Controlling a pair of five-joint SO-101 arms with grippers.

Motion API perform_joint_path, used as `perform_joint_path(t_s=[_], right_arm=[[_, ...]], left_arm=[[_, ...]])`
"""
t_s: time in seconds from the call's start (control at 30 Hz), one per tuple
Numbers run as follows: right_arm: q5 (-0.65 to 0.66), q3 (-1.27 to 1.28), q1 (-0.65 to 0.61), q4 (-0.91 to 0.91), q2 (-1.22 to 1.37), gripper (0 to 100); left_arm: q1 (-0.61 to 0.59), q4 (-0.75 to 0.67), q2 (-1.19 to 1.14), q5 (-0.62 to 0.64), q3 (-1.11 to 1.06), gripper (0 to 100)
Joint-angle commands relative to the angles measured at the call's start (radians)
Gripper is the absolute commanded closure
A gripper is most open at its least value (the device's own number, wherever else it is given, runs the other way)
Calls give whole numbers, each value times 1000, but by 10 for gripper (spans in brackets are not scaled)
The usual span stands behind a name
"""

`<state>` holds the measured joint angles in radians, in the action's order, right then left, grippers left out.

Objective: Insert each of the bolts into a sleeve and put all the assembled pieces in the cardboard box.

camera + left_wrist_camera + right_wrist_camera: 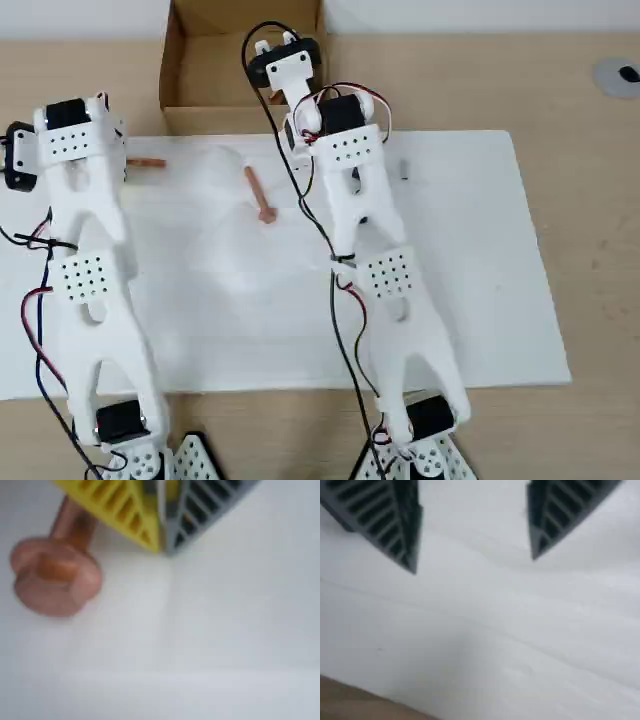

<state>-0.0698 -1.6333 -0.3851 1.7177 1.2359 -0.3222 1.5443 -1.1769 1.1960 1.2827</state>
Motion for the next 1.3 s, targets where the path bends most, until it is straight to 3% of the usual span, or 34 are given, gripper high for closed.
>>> perform_joint_path(t_s=[0.0,0.27,0.4,0.67,0.9,1.27], right_arm=[[3,-33,-10,12,-107,815],[3,-33,-8,63,-105,815],[3,-33,-8,57,-102,815],[2,-33,-8,57,-102,815],[2,-33,-8,58,-104,815],[2,-33,30,63,-105,815]], left_arm=[[-12,41,-4,2,101,995],[-20,138,-5,-6,296,993],[-15,150,-5,-98,394,992],[-12,150,13,-100,384,857],[8,140,10,-20,282,779],[17,-71,12,-20,57,776]])
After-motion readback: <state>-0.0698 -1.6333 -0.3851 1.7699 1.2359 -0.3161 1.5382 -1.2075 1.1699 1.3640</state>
